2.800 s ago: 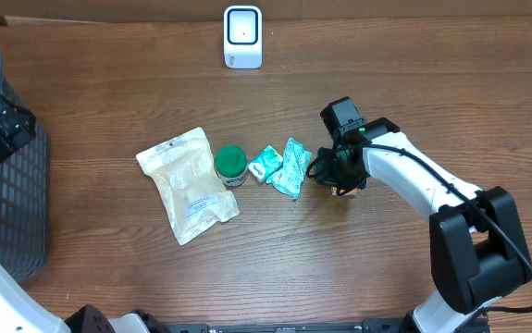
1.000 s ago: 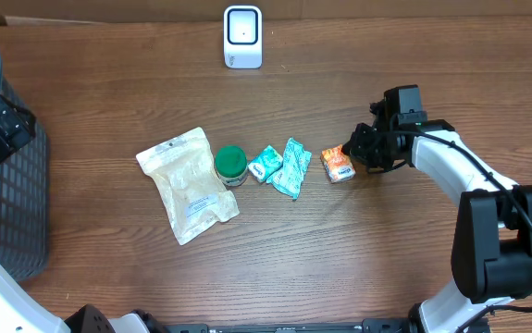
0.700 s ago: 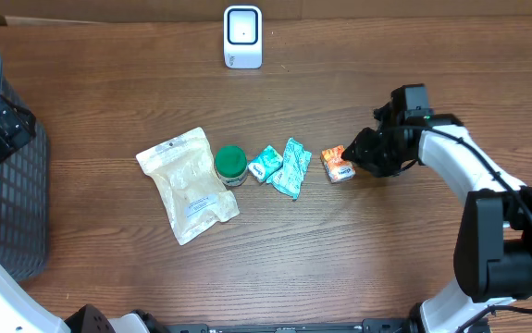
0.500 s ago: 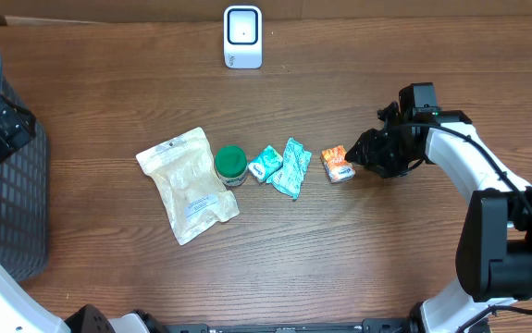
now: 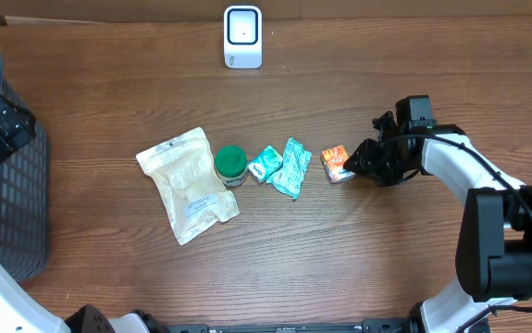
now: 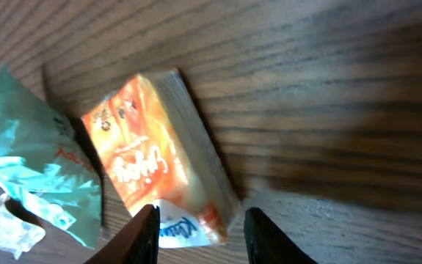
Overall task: Scan the item barcode
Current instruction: 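Close the right gripper on the orange Kleenex pack and lift it, then carry the Kleenex pack up to the scanner face with right gripper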
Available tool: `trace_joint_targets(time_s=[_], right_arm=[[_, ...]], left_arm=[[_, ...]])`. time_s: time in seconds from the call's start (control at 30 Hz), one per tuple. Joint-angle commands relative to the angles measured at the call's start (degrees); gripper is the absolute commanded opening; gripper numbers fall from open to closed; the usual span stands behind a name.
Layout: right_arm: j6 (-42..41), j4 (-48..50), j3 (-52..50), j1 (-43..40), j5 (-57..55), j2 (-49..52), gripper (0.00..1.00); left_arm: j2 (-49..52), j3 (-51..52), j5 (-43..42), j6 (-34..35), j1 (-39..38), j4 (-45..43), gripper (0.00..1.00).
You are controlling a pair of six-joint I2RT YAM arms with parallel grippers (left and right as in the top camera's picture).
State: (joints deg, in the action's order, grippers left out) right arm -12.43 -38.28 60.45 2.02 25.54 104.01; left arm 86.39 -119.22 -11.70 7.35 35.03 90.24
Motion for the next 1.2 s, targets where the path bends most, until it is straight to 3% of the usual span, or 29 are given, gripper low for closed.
trace_joint_targets(time_s=[0.0, 0.27, 0.5, 0.73, 1.17], right_arm=[[-0.7, 1.3, -1.9, 0.3, 0.7, -0.3, 0.35], [-2.8, 7.1, -5.7, 0.3, 1.8, -0.3, 0.29], [-2.7, 8.0, -6.2, 0.3, 2.1, -0.3, 0.04], [0.5, 4.6, -5.0, 0.1, 12.5, -2.0, 0.04], [2.1, -4.9, -3.7, -2.1, 35.3, -19.7, 0.04]], left_arm=[[0.2, -0.5, 0.1, 0.5, 0.2, -0.1, 1.0], [0.2, -0.5, 0.1, 0.5, 0.2, -0.1, 1.0], [0.2, -0.5, 0.1, 0.5, 0.2, -0.1, 0.99], [0.2, -0.5, 0.1, 0.5, 0.2, -0.1, 0.99], [0.2, -0.5, 0.1, 0.5, 0.2, -0.1, 1.0]])
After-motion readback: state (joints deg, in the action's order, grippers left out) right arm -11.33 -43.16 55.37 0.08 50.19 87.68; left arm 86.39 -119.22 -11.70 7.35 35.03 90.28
